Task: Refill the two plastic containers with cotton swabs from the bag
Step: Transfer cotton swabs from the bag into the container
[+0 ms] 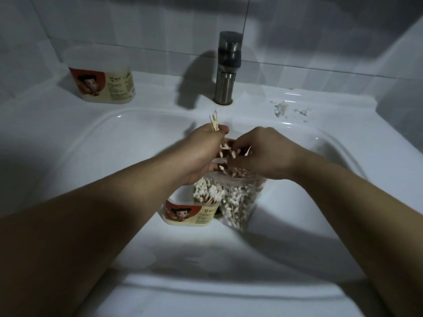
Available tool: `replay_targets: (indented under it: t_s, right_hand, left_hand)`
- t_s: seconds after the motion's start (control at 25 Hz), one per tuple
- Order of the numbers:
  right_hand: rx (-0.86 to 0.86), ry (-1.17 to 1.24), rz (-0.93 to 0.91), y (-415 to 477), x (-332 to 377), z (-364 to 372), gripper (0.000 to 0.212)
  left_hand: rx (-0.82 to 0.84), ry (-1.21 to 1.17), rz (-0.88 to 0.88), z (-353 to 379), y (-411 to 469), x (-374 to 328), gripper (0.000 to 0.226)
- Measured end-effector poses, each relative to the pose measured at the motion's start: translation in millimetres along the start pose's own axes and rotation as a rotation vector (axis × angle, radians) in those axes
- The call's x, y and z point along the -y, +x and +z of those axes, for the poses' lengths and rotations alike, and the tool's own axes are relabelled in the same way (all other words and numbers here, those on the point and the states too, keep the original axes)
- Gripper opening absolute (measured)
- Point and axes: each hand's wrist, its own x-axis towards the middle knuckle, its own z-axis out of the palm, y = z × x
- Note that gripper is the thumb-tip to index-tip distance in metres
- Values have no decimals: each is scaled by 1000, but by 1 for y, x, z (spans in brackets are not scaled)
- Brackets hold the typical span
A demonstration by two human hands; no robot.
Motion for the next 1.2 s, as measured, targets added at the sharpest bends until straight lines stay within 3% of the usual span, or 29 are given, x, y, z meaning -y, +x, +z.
replay_targets:
  t_s: [0.24, 0.44, 0.8, 1.0, 1.2]
  right_hand:
    - [-77, 81, 63, -4, -7, -13, 28]
    - [-49, 87, 53, -4, -8, -11, 20]
    - [-339, 362, 88, 4, -14, -14, 21]
    - [-307, 494, 90, 4, -11, -12, 18]
    - [-286, 839, 108, 8, -8, -4, 7]
  left_hand:
    - [-47, -120, 30, -3, 1, -4, 21]
    - [-96, -213, 26, -5, 1, -7, 23]
    - [-41, 23, 113, -1, 1, -3, 25]
    - [43, 108, 169, 2, 0, 5, 25]
    - [128, 98, 156, 2, -1, 7, 29]
